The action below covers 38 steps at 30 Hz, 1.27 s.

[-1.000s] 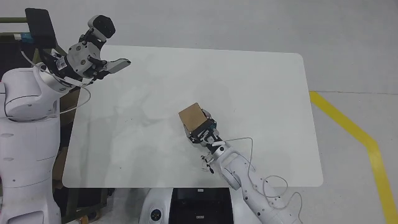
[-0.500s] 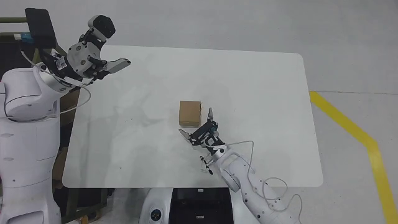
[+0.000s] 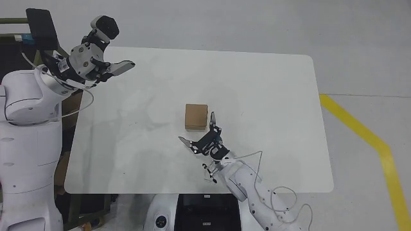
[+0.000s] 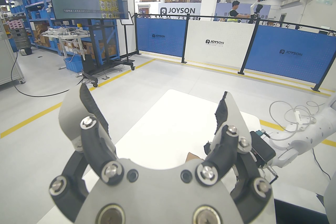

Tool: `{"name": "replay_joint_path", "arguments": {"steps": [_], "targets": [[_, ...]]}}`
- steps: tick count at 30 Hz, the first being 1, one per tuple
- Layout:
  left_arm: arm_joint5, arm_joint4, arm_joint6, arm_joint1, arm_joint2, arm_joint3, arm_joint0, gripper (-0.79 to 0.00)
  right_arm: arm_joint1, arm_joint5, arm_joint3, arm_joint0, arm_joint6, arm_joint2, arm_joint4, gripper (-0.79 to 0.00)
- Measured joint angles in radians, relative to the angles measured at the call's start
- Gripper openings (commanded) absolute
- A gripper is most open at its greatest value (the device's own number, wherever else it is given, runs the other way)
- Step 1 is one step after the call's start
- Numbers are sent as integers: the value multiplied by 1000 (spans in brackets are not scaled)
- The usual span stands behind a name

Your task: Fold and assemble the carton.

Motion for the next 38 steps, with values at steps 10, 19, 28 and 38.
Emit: {"name": "replay_joint_path", "arguments": {"steps": [10,19,28,38], "targets": [[60,120,10,4,-12,-36,48,0,22,150,-165,-85,-123,33,-158,0],[227,425,142,-3,-47,-84,149,0,29,380,-300,-184,-149,69,-244,0],[293,458,214,-11,-13,-95,194,-1,29,385,-305,-188,-146,69,-221,-1],[293,458,214,-11,-13,-95,194,0,29,385,-305,-188,-146,69,-221,-1]]}}
